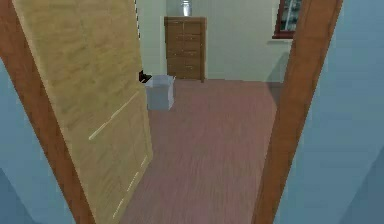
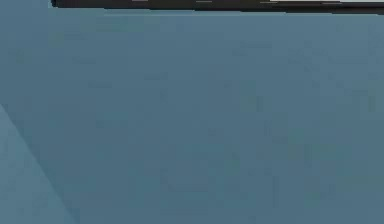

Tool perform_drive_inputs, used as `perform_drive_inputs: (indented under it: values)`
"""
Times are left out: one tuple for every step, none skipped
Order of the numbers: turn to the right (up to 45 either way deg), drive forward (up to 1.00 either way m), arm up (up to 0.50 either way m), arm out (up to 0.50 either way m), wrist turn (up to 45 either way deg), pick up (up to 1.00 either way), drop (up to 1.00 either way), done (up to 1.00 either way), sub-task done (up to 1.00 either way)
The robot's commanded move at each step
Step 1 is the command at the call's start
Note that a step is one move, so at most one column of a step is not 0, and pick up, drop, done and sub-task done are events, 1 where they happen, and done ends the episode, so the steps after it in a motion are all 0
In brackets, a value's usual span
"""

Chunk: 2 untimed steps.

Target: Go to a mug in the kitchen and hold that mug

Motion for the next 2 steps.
perform_drive_inputs:
  values:
    - [-6.0, 0.0, 0.0, 0.0, 0.0, 0.0, 0.0, 0.0, 0.0]
    - [0.0, 0.55, 0.0, 0.0, 0.0, 0.0, 0.0, 0.0, 0.0]
